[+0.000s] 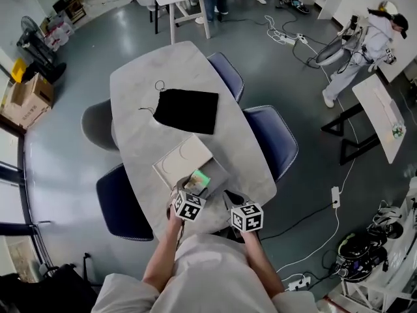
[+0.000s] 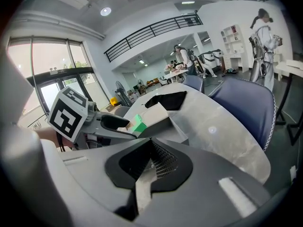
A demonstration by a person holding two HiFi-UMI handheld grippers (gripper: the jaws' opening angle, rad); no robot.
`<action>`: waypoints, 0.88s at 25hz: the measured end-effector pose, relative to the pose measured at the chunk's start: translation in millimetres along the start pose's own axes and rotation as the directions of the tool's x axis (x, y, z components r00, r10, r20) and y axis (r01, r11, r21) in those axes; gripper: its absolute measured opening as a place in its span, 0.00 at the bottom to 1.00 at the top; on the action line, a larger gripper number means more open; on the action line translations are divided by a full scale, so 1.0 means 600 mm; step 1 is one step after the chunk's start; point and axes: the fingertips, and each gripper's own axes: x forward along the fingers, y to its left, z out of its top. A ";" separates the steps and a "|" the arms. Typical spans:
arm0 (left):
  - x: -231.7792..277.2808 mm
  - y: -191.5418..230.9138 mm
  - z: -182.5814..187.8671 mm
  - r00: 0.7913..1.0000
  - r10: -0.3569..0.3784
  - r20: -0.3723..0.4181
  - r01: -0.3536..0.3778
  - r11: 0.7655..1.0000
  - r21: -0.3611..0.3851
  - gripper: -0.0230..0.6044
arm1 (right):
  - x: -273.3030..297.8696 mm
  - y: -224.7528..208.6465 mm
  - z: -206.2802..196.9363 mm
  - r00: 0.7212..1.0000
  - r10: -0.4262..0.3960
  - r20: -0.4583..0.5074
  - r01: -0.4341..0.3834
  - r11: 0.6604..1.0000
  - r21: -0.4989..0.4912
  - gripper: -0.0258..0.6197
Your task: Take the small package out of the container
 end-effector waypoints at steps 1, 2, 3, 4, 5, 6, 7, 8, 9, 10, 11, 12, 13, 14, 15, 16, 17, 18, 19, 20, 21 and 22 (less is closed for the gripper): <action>-0.003 0.003 0.002 1.000 0.002 0.012 -0.001 1.000 -0.015 0.63 | 0.004 -0.001 0.002 1.000 -0.001 0.001 0.001 1.000 0.001 0.04; -0.007 0.005 0.004 1.000 0.001 0.025 0.000 0.999 -0.032 0.63 | 0.007 -0.002 0.002 1.000 0.000 -0.001 0.000 1.000 0.002 0.04; -0.011 0.007 0.004 0.999 -0.001 0.037 0.003 0.999 -0.051 0.63 | 0.011 -0.002 0.002 1.000 0.001 -0.002 -0.001 1.000 0.001 0.04; -0.016 0.008 0.003 0.999 -0.004 0.046 0.007 0.998 -0.069 0.63 | 0.014 0.000 0.003 1.000 0.003 -0.003 -0.003 1.000 -0.001 0.04; -0.021 0.009 0.001 0.998 -0.005 0.055 0.010 0.996 -0.086 0.63 | 0.017 0.002 0.004 1.000 0.006 -0.002 -0.006 1.000 -0.004 0.04; -0.027 0.012 0.001 0.998 -0.006 0.065 0.013 0.995 -0.101 0.63 | 0.020 0.004 0.007 1.000 0.007 -0.001 -0.007 1.000 -0.006 0.04; -0.033 0.015 0.003 0.997 -0.006 0.076 0.014 0.993 -0.116 0.63 | 0.022 0.006 0.010 1.000 0.007 0.000 -0.007 1.000 -0.008 0.04; -0.038 0.017 0.004 0.996 -0.005 0.087 0.016 0.991 -0.130 0.63 | 0.025 0.006 0.013 1.000 0.006 0.002 -0.006 1.000 -0.007 0.04; -0.041 0.019 0.006 0.995 -0.004 0.100 0.018 0.989 -0.144 0.63 | 0.026 0.006 0.016 1.000 0.006 0.003 -0.006 1.000 -0.005 0.04; -0.044 0.020 0.009 0.994 -0.003 0.113 0.021 0.987 -0.159 0.63 | 0.027 0.004 0.018 1.000 0.006 0.004 -0.006 1.000 -0.004 0.04; -0.046 0.020 0.012 0.992 -0.002 0.123 0.024 0.985 -0.174 0.63 | 0.028 0.002 0.019 1.000 0.005 0.004 -0.005 1.000 -0.004 0.04; -0.049 0.020 0.015 0.991 -0.001 0.134 0.026 0.982 -0.186 0.63 | 0.027 0.000 0.019 1.000 0.005 0.003 -0.005 1.000 -0.005 0.04; -0.052 0.020 0.019 0.989 0.001 0.148 0.028 0.980 -0.195 0.63 | 0.025 -0.001 0.018 1.000 0.005 0.002 -0.005 1.000 -0.007 0.04; -0.053 0.020 0.023 0.987 0.005 0.164 0.029 0.979 -0.202 0.63 | 0.022 -0.003 0.017 1.000 0.004 0.002 -0.004 1.000 -0.010 0.04; -0.055 0.021 0.028 0.984 0.009 0.179 0.030 0.977 -0.211 0.63 | 0.019 -0.005 0.015 1.000 0.001 0.001 -0.001 1.000 -0.014 0.04; -0.055 0.023 0.032 0.981 0.013 0.194 0.031 0.975 -0.221 0.63 | 0.016 -0.008 0.012 1.000 -0.005 -0.001 0.005 1.000 -0.024 0.04; -0.056 0.026 0.036 0.978 0.015 0.206 0.035 0.972 -0.234 0.63 | 0.013 -0.010 0.009 1.000 -0.014 -0.005 0.014 0.999 -0.043 0.04; -0.058 0.029 0.037 0.976 0.014 0.217 0.042 0.967 -0.252 0.63 | 0.012 -0.010 0.005 1.000 -0.024 -0.013 0.023 0.997 -0.070 0.04; -0.061 0.032 0.038 0.974 0.010 0.228 0.053 0.961 -0.271 0.63 | 0.013 -0.007 0.000 0.999 -0.032 -0.023 0.030 0.995 -0.099 0.04; -0.063 0.035 0.037 0.971 0.004 0.238 0.066 0.955 -0.288 0.63 | 0.016 -0.004 -0.005 0.999 -0.036 -0.032 0.032 0.992 -0.123 0.04; -0.064 0.038 0.036 0.969 -0.001 0.247 0.078 0.950 -0.302 0.63 | 0.018 0.000 -0.008 0.999 -0.036 -0.038 0.031 0.990 -0.136 0.04; -0.064 0.040 0.035 0.968 -0.004 0.253 0.086 0.946 -0.314 0.63 | 0.021 0.003 -0.010 0.999 -0.035 -0.041 0.028 0.989 -0.142 0.04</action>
